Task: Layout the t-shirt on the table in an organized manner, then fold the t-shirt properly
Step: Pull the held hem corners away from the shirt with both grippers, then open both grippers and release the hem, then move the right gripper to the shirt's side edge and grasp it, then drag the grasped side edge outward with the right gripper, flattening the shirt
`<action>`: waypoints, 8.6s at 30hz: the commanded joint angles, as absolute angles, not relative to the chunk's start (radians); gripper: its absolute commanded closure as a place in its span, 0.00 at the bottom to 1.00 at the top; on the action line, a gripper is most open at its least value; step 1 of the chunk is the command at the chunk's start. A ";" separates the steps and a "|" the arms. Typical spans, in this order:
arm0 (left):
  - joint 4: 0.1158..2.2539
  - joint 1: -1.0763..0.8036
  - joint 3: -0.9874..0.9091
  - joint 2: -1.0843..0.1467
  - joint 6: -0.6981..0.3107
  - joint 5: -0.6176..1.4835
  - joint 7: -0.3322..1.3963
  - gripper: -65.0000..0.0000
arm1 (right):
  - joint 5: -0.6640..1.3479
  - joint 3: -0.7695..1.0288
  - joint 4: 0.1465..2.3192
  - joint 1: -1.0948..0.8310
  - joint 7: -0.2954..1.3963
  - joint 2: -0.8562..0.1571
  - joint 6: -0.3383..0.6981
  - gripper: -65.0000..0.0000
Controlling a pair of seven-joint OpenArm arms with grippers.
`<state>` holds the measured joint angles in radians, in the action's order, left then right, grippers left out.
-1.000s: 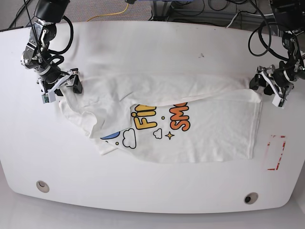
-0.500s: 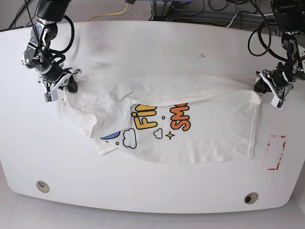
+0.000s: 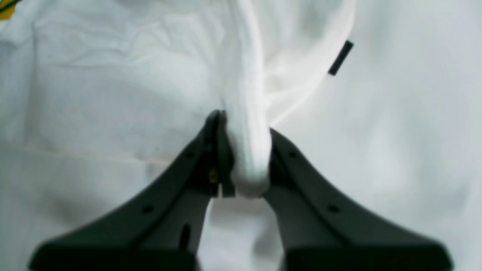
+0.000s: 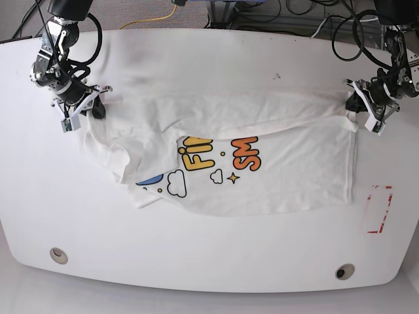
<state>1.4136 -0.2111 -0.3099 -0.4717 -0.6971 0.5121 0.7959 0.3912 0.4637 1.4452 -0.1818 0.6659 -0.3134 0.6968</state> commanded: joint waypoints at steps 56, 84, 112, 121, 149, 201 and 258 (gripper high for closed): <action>1.790 -0.516 -0.513 -0.484 -0.698 0.490 1.043 0.42 | 0.392 0.774 1.917 -0.593 0.766 -0.216 0.698 0.00; 1.888 -0.237 -0.590 -0.509 -0.698 0.492 1.178 0.42 | 0.389 0.628 1.888 -0.131 1.020 -0.360 0.698 0.00; 1.882 -0.174 -0.588 -0.507 -0.698 0.489 1.176 0.42 | 0.387 0.219 1.353 0.186 0.875 -0.317 0.698 0.00; 1.882 -0.174 -0.588 -0.507 -0.698 0.489 1.176 0.42 | 0.387 0.166 1.276 0.180 0.802 -0.315 0.698 0.01; 1.880 -0.173 -0.588 -0.507 -0.698 0.487 1.173 0.42 | 0.389 0.163 1.331 0.156 0.808 -0.285 0.698 0.96; 1.880 -0.174 -0.561 -0.484 -0.698 0.487 1.173 0.43 | 0.386 0.222 1.583 0.341 0.937 -0.389 0.698 0.17; 1.692 0.174 -0.509 -0.378 -0.630 0.487 1.170 0.43 | 0.386 0.018 0.562 0.664 0.395 -0.432 0.698 0.00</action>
